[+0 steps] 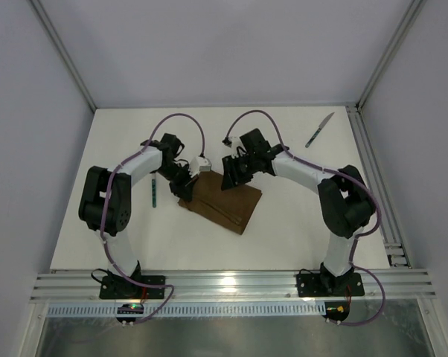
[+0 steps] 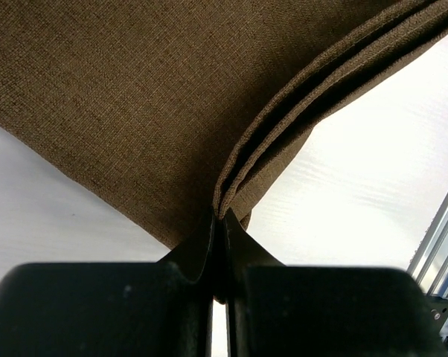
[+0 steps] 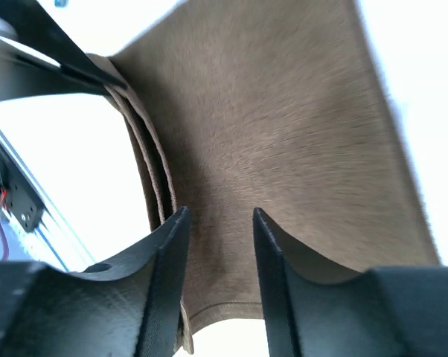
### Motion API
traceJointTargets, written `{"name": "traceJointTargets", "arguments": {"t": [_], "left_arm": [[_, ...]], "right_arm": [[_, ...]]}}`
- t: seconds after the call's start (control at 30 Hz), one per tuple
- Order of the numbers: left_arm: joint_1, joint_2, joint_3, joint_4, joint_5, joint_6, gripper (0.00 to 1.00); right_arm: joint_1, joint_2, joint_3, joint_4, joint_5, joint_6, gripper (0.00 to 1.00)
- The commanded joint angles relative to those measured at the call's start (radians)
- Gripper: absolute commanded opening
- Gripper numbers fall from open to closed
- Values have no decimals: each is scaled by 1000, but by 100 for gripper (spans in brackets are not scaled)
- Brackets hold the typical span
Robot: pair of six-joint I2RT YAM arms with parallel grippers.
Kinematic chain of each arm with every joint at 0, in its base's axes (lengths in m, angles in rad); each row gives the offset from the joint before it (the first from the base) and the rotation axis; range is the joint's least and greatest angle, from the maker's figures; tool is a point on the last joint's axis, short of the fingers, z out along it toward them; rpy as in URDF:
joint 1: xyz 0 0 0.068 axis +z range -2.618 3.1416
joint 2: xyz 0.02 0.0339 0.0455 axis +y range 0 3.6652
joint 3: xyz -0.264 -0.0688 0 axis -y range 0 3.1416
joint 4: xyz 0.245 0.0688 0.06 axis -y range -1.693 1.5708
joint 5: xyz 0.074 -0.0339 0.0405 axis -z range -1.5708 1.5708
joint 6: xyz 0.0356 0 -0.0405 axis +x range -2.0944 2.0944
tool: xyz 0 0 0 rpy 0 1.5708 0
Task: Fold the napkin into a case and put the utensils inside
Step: Fold the upper triangle-folded napkin at the center of the board.
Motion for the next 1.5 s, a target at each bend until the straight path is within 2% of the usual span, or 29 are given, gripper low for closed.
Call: {"name": "traceJointTargets", "arguments": {"t": [0.0,0.03,0.17,0.2,0.6,0.8,1.13,1.47], "left_arm": [[3,-51,8,-16,45,9,0],[1,-54,9,-18,48,8,0],[3,-70,2,-21,62,2,0],[3,-71,2,-19,62,-1,0],[3,-64,2,-21,51,-17,0],[3,-65,2,-24,53,-12,0],[1,-64,9,-21,44,-18,0],[1,-54,16,-30,50,-15,0]], "right_arm": [[-12,-101,-13,28,59,-27,45],[-7,-129,-47,69,44,-33,47],[43,-181,-138,180,-47,-82,69],[66,-186,-156,203,-76,-84,70],[183,-108,-241,307,-15,-74,73],[203,-104,-291,327,128,-67,73],[206,-224,-460,474,88,-56,73],[237,-232,-445,454,129,-65,73]]}}
